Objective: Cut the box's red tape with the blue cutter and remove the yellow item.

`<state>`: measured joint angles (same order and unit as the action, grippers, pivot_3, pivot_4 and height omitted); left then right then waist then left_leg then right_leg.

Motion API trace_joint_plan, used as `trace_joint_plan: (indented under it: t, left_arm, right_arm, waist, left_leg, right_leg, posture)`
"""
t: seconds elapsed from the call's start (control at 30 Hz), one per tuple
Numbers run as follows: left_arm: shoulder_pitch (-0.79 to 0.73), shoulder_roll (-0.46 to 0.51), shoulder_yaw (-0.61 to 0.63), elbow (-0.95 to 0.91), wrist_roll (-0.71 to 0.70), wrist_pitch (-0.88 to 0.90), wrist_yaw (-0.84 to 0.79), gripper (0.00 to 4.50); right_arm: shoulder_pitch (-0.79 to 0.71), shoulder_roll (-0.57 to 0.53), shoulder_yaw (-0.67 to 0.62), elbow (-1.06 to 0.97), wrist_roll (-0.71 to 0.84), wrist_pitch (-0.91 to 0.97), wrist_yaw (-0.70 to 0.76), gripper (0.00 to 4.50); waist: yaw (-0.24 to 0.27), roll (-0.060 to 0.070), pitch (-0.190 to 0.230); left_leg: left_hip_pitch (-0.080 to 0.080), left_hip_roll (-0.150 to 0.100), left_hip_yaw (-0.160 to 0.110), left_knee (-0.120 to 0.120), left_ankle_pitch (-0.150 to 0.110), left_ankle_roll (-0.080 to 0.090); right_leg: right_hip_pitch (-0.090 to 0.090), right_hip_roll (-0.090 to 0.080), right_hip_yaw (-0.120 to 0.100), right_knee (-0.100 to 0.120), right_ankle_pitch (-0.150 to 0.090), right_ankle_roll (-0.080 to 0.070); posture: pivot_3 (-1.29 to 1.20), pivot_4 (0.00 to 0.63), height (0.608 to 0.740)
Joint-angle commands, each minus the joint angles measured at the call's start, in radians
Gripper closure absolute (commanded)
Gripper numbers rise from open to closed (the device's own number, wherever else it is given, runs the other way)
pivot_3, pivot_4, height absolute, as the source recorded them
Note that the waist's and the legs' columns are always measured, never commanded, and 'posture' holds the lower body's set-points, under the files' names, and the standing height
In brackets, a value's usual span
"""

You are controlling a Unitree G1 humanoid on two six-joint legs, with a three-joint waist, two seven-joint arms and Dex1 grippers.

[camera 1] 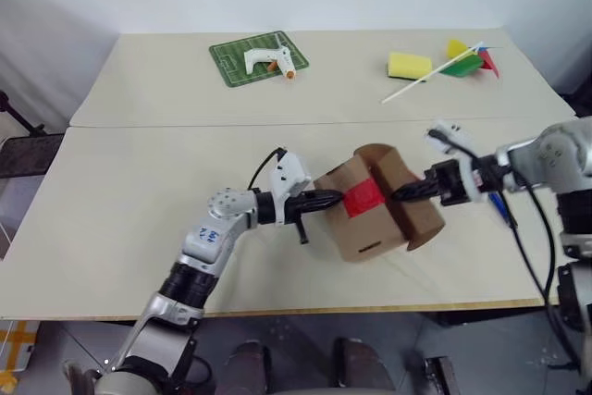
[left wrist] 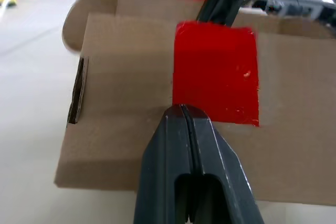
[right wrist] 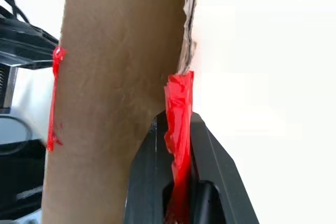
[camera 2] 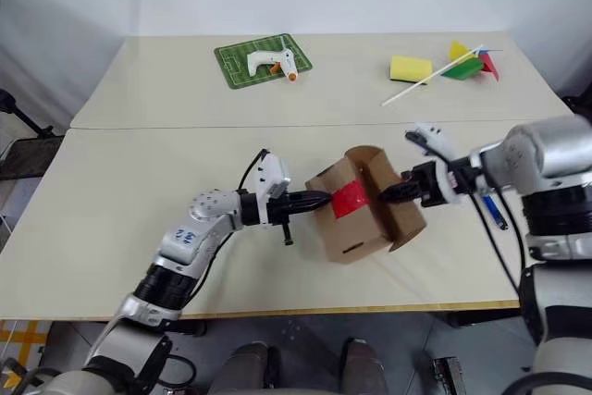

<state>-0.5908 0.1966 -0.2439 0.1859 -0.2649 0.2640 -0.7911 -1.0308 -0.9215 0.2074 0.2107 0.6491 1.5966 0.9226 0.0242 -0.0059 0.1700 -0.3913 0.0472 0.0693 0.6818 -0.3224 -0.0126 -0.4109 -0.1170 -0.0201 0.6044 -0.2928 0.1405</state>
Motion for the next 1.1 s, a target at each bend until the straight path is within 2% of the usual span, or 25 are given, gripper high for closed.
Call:
trace_joint_plan:
  t: [0.03,0.17,0.37,0.53,0.7,0.87,1.0,1.1]
  left_arm:
    - [0.005,-0.031,-0.032,0.067,0.052,-0.014,0.024,4.5]
    - [0.023,-0.029,-0.025,0.059,0.059,-0.025,0.026,4.5]
    - [0.06,0.016,-0.008,0.009,0.058,-0.006,0.018,4.5]
    - [0.117,0.096,0.018,-0.083,0.041,0.05,-0.002,4.5]
    - [0.131,0.126,0.036,-0.136,0.029,0.094,-0.01,4.5]
    - [0.131,0.229,0.037,-0.231,-0.005,0.179,-0.111,4.5]
    - [0.095,0.379,0.083,-0.373,-0.156,0.333,-0.288,4.5]
    - [0.052,0.386,0.109,-0.393,-0.2,0.37,-0.288,4.5]
  right_arm:
    - [-0.062,-0.02,0.048,0.015,0.005,-0.032,0.068,4.48]
    - [-0.096,-0.029,0.108,0.028,-0.02,-0.053,0.098,4.48]
    - [-0.1,0.009,0.099,-0.01,-0.002,-0.01,0.094,4.48]
    - [-0.103,0.057,0.055,-0.055,0.051,0.018,0.047,4.48]
    - [-0.065,0.073,0.039,-0.125,0.086,0.018,-0.032,4.48]
    - [-0.027,0.079,0.022,-0.174,0.1,0.018,-0.099,4.48]
    - [-0.017,0.083,0.002,-0.182,0.108,0.018,-0.134,4.48]
    - [-0.013,0.086,-0.006,-0.187,0.112,0.018,-0.15,4.48]
  waist:
    - [0.0,0.0,0.0]
    - [-0.001,0.0,0.0]
    - [-0.003,0.0,0.0]
    - [-0.01,0.0,0.0]
    - [-0.006,0.0,0.0]
    - [-0.009,0.0,0.0]
    - [-0.023,0.0,0.0]
    - [-0.023,0.0,0.0]
  left_leg:
    - [0.0,0.0,0.0,0.0,0.0,0.0]
    - [0.0,0.0,0.001,0.0,0.0,0.0]
    - [0.0,0.001,0.001,0.0,0.0,0.0]
    - [0.001,0.002,0.001,0.0,0.0,-0.001]
    - [-0.002,0.002,0.0,0.0,0.0,-0.001]
    - [-0.002,0.002,0.0,-0.001,-0.001,-0.001]
    - [-0.002,0.003,0.0,-0.003,-0.001,-0.002]
    - [-0.002,0.002,-0.001,-0.003,-0.001,-0.001]
  right_leg:
    - [0.0,0.0,0.0,0.0,0.0,0.0]
    - [0.0,0.0,0.0,-0.001,0.0,0.0]
    - [0.0,0.0,0.0,0.0,0.0,0.0]
    - [0.0,0.0,0.0,0.001,0.0,0.0]
    - [-0.002,0.0,-0.001,0.002,0.0,0.0]
    - [-0.002,0.0,-0.001,0.003,0.0,0.0]
    - [-0.003,0.001,-0.002,0.003,-0.001,-0.001]
    - [-0.002,0.0,-0.002,0.003,-0.001,-0.001]
  posture:
    - [0.0,0.15,0.74]
    - [0.0,0.15,0.74]
    - [0.0,0.15,0.74]
    - [0.0,0.15,0.74]
    - [0.0,0.15,0.74]
    - [0.0,0.15,0.74]
    - [0.0,0.15,0.74]
    - [0.0,0.15,0.74]
